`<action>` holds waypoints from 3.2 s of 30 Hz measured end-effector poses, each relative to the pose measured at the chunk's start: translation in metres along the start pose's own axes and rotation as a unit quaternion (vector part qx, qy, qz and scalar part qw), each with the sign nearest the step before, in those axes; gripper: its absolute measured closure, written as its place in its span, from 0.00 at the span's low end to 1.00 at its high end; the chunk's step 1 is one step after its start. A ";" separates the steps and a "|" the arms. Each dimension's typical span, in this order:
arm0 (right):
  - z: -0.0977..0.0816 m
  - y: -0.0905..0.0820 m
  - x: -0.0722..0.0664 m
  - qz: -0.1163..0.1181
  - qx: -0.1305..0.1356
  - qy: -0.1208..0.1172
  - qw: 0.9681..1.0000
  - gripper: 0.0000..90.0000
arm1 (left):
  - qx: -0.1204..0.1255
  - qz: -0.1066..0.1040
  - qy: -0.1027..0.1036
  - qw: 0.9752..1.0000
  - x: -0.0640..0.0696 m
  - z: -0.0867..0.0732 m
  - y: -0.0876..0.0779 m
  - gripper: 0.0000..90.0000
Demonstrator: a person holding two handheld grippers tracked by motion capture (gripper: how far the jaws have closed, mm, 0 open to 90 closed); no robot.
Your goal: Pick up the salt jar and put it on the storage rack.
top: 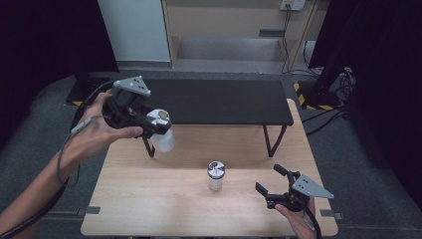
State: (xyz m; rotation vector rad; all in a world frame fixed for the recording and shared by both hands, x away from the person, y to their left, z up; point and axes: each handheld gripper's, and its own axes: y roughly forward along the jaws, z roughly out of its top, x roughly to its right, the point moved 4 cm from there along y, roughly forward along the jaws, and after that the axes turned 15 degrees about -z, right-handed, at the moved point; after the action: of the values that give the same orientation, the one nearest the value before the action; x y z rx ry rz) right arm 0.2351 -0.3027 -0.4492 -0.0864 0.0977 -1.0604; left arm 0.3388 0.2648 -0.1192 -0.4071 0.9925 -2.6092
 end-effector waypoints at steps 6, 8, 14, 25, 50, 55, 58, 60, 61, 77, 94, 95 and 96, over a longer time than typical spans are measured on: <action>0.000 -0.002 0.000 -0.003 0.000 0.000 1.000 0.07 | 0.005 0.012 0.010 1.000 -0.014 0.018 -0.002 0.38; 0.000 -0.003 0.000 -0.004 0.000 0.000 1.000 0.07 | 0.011 0.015 0.010 1.000 -0.020 0.023 -0.002 0.38; -0.001 -0.005 0.000 -0.007 0.003 0.000 1.000 0.07 | 0.024 0.027 0.005 0.999 -0.038 0.040 -0.002 0.38; -0.001 -0.013 -0.001 -0.018 0.001 -0.002 1.000 0.07 | 0.038 0.054 -0.020 0.998 -0.073 0.057 0.011 0.38; -0.003 -0.019 0.000 -0.025 0.001 0.000 1.000 0.07 | 0.039 0.078 -0.076 0.993 -0.123 0.028 0.053 0.38; -0.003 -0.019 0.000 -0.024 0.001 0.001 1.000 0.07 | 0.052 0.075 -0.087 0.992 -0.128 0.020 0.053 0.38; -0.003 -0.019 0.000 -0.025 0.001 0.001 1.000 0.07 | 0.066 0.070 -0.096 0.991 -0.132 0.014 0.052 0.38; -0.003 -0.019 0.000 -0.024 0.001 0.001 1.000 0.07 | 0.074 0.070 -0.101 0.990 -0.134 0.009 0.051 0.38; -0.003 -0.019 0.000 -0.024 0.001 0.001 1.000 0.07 | 0.078 0.070 -0.105 0.989 -0.135 0.008 0.052 0.38; -0.002 -0.018 -0.002 -0.018 0.000 -0.001 1.000 0.07 | 0.120 0.092 -0.083 0.985 -0.101 0.019 0.014 0.11; -0.001 -0.014 -0.004 -0.010 -0.002 -0.007 1.000 0.07 | 0.157 0.071 -0.024 0.985 -0.040 -0.008 -0.014 0.11; -0.001 -0.014 -0.004 -0.010 -0.002 -0.007 1.000 0.07 | 0.158 0.069 -0.021 0.985 -0.037 -0.011 -0.015 0.11; -0.001 -0.014 -0.004 -0.010 -0.002 -0.008 1.000 0.07 | 0.161 0.065 -0.020 0.985 -0.035 -0.014 -0.016 0.11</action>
State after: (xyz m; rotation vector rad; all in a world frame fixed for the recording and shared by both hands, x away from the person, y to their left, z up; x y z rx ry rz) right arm 0.2210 -0.3057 -0.4483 -0.0990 0.0846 -1.0798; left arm 0.3619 0.2982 -0.1237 -0.2999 0.5476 -2.5691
